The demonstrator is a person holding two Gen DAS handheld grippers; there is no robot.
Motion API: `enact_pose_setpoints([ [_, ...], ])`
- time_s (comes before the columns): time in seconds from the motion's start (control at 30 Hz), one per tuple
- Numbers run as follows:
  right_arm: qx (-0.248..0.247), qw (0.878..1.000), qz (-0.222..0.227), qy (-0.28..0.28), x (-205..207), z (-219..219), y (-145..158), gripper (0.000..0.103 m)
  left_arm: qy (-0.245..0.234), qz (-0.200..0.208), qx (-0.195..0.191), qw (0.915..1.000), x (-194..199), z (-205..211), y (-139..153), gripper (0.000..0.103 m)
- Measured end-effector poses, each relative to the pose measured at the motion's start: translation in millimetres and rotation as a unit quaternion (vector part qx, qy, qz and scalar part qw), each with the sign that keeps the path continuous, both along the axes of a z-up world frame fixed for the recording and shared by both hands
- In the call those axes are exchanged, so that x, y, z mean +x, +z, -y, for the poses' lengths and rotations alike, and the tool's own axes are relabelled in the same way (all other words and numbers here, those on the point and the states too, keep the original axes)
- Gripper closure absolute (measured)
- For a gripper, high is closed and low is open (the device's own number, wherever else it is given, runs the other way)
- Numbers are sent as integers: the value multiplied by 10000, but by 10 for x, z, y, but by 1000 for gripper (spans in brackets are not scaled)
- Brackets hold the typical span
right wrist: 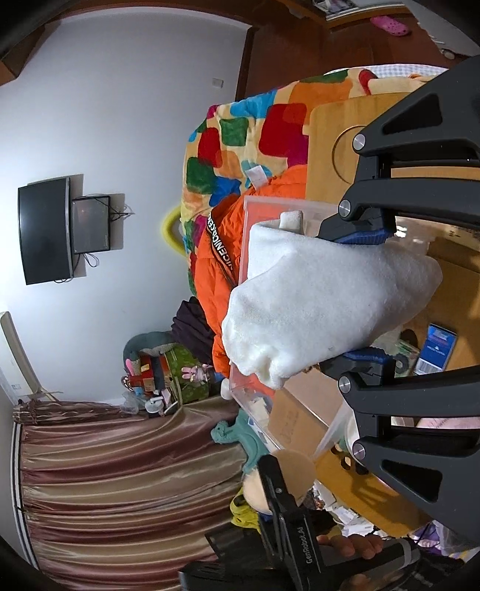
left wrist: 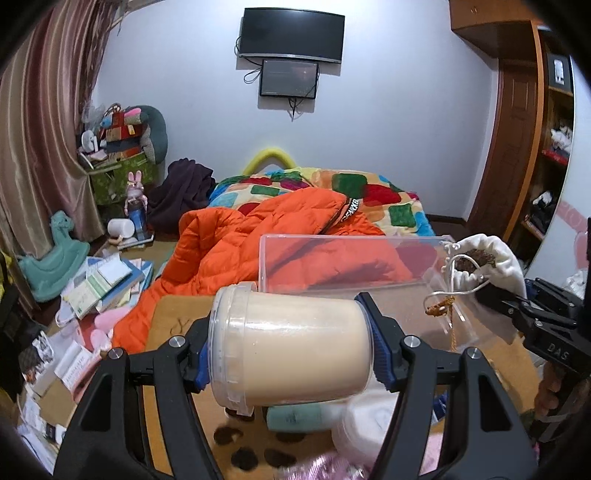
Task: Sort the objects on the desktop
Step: 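Lower the white cloth bag into the clear box with the right tool while the left lowers the jar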
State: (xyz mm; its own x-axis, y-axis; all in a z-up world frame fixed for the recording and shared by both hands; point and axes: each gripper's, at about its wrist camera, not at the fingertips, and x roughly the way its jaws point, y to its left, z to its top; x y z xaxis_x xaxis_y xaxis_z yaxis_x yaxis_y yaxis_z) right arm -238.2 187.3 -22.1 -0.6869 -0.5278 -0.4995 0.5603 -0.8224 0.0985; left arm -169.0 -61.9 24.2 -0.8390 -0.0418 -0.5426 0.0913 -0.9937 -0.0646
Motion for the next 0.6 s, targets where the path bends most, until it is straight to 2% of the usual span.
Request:
enact_pose_setpoints([
  [0.17, -1, 9999, 151, 53, -159, 46, -38, 64, 17, -33, -179, 9998, -175, -38, 13, 37],
  [0.47, 324, 9987, 365, 174, -288, 229, -157, 64, 105, -45, -408, 9991, -288, -87, 17, 38],
  [0.6, 550, 9967, 543, 237, -313, 323, -230, 64, 108, -49, -206, 9997, -312, -57, 41, 38],
])
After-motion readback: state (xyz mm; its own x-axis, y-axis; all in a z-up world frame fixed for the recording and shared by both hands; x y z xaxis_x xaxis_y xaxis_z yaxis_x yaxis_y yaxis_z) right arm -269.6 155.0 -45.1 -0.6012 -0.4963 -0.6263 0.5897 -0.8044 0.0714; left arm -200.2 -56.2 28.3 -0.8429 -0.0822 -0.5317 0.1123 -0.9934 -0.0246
